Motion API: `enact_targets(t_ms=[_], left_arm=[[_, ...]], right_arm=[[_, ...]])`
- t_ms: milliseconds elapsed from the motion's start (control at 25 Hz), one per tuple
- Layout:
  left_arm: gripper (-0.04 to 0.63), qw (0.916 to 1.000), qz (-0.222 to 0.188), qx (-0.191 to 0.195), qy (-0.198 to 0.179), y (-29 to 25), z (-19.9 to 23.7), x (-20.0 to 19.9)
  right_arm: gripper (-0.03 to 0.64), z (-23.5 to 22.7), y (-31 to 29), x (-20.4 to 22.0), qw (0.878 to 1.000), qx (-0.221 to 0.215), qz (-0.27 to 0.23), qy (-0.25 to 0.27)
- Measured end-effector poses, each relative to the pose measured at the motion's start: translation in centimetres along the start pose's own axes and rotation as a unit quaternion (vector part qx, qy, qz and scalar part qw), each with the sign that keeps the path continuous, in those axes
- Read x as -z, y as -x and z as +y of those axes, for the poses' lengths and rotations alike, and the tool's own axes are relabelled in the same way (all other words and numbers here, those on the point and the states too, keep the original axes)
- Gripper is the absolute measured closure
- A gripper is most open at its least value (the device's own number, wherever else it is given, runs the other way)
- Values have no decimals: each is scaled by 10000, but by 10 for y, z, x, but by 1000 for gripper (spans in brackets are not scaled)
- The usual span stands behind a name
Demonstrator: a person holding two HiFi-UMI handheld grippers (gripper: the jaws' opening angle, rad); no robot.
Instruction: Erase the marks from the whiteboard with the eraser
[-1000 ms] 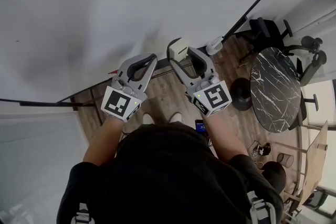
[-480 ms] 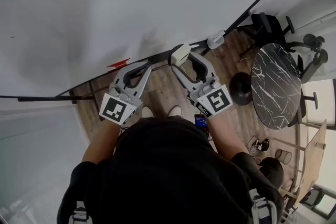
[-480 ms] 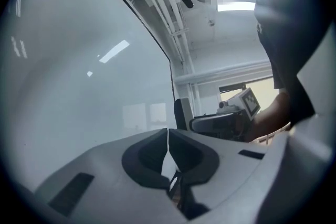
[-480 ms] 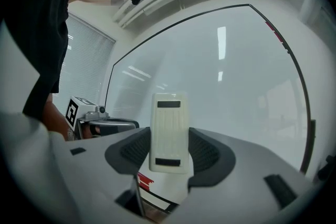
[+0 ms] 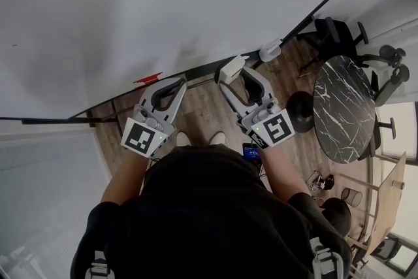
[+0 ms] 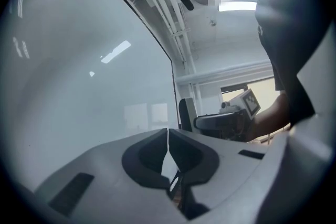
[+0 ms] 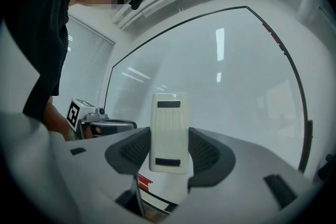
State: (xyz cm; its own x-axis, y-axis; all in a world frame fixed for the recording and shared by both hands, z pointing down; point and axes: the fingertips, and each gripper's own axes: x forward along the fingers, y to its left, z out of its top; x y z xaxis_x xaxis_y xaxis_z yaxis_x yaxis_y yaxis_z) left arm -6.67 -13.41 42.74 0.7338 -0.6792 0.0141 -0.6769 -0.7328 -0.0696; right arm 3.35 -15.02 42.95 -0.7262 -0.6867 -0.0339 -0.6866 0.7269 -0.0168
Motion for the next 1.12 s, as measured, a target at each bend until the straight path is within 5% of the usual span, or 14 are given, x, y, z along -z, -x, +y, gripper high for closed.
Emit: enact_targets(t_ms=[1120], left_arm=[[588, 9999, 45, -49, 95, -1, -2, -1]], right_arm=[[394, 3, 3, 0, 10000, 29, -40, 48]])
